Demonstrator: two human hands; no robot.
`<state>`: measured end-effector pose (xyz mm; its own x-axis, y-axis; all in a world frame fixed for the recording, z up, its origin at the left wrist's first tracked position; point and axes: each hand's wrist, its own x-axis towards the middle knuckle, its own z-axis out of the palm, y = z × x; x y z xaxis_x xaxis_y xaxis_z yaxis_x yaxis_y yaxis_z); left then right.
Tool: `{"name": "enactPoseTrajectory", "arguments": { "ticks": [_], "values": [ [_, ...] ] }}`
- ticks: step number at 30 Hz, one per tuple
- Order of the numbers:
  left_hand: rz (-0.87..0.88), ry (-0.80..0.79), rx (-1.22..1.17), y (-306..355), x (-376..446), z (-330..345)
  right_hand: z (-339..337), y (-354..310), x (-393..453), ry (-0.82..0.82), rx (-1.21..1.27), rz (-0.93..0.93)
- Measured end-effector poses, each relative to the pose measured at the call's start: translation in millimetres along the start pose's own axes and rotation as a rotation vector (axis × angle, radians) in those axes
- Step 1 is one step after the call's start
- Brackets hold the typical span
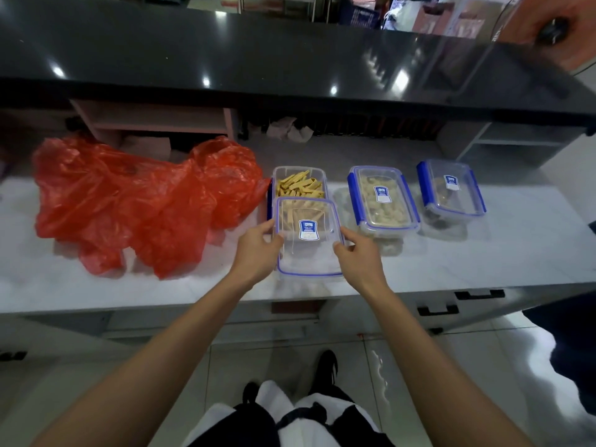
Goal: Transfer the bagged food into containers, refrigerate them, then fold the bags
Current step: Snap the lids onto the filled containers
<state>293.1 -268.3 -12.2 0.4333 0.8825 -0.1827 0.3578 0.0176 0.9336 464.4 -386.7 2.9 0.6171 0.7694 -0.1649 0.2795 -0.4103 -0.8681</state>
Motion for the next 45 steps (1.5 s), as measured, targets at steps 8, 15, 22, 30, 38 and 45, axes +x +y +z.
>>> {"name": "enactPoseTrajectory", "arguments": {
  "ticks": [8,15,22,30,38,45],
  "values": [
    [-0.002,-0.024,0.012,-6.0,-24.7,-0.1,3.3,8.9,-14.3,0.024,-0.037,0.082],
    [-0.050,-0.053,0.046,-1.7,8.0,-1.4,7.2,-9.0,8.1,-0.018,-0.083,0.094],
    [-0.036,-0.056,0.093,1.5,29.9,-0.9,7.1,-18.9,28.1,-0.041,-0.123,0.076],
    [-0.017,-0.017,0.178,11.4,48.2,0.6,4.1,-25.6,53.9,-0.060,-0.120,0.074],
    [0.085,0.009,0.223,19.6,57.5,2.9,0.5,-20.3,67.1,0.008,-0.100,0.048],
    [0.067,0.064,0.266,23.2,85.0,8.9,12.8,-24.2,93.6,0.001,-0.114,0.016]
  ]
}}
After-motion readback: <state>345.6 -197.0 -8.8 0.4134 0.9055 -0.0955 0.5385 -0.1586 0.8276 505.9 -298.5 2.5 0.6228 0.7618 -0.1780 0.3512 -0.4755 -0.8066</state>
